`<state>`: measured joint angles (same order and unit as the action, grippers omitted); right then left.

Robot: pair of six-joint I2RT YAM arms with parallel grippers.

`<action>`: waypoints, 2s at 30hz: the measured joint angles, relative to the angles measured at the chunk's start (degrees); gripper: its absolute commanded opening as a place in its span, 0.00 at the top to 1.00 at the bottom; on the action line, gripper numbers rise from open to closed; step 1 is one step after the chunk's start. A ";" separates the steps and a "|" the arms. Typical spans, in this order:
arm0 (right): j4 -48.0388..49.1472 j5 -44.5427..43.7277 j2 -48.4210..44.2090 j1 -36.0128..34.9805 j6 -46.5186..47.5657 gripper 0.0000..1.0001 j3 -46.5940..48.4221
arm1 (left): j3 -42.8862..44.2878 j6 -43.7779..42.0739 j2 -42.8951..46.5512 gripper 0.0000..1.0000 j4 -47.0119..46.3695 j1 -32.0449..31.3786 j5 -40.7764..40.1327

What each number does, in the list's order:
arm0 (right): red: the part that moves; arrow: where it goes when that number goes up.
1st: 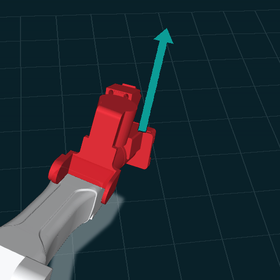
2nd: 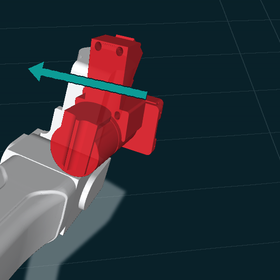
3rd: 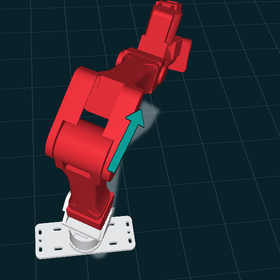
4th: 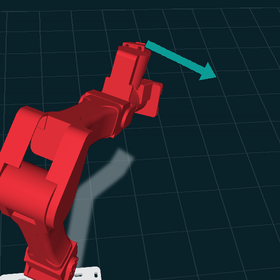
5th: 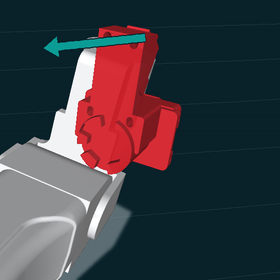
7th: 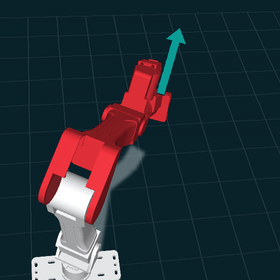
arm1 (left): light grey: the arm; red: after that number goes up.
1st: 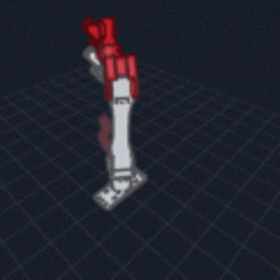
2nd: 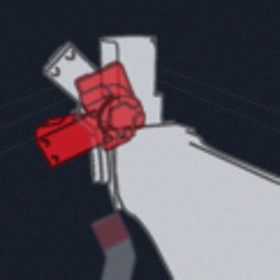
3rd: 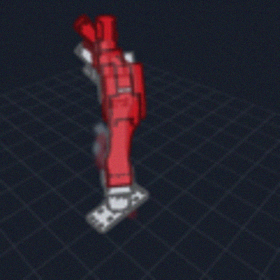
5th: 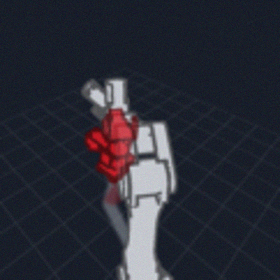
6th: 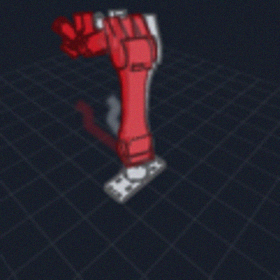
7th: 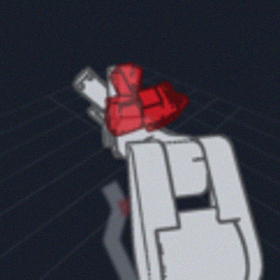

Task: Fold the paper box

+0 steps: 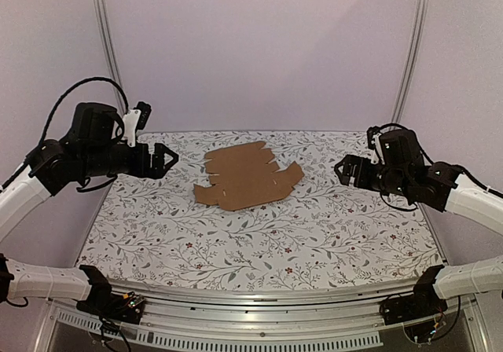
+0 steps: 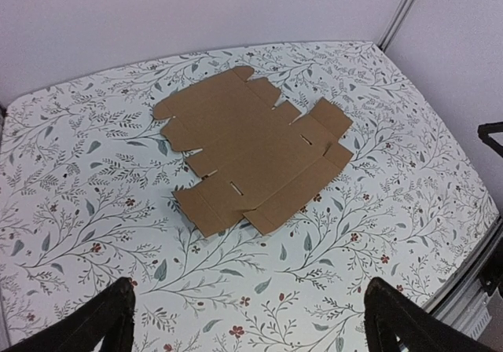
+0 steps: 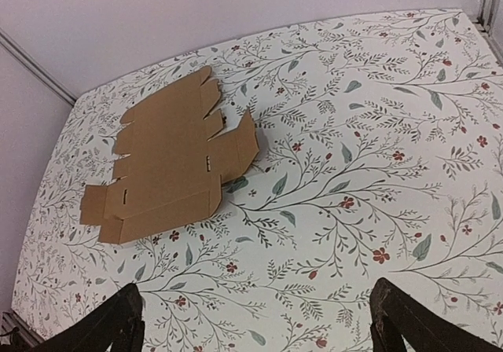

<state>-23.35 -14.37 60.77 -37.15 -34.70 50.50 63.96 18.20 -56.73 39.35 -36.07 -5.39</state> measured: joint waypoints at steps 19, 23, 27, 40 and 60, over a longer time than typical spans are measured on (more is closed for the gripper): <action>29.97 -2.93 25.18 -17.09 -27.32 0.06 -2.32 | -0.22 0.44 0.44 0.00 0.00 -0.09 2.64; 34.88 -3.52 32.22 -17.44 -32.20 0.09 -0.28 | -0.28 0.46 1.14 0.00 -0.04 -0.09 3.34; 38.82 -3.63 38.07 -17.68 -36.13 0.14 2.08 | -0.39 0.48 1.46 0.01 -0.04 -0.09 3.50; 50.10 -2.51 52.50 -17.73 -49.31 0.21 6.54 | -0.79 0.52 1.70 0.00 -0.07 -0.09 4.52; 52.98 -1.97 62.69 -17.97 -55.87 0.27 15.26 | -0.83 0.52 3.58 0.00 -0.09 -0.09 4.57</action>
<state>29.63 -16.34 123.46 -55.11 -90.56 65.76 63.13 18.72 -53.15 39.27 -36.16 -0.82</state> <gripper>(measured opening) 0.742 0.992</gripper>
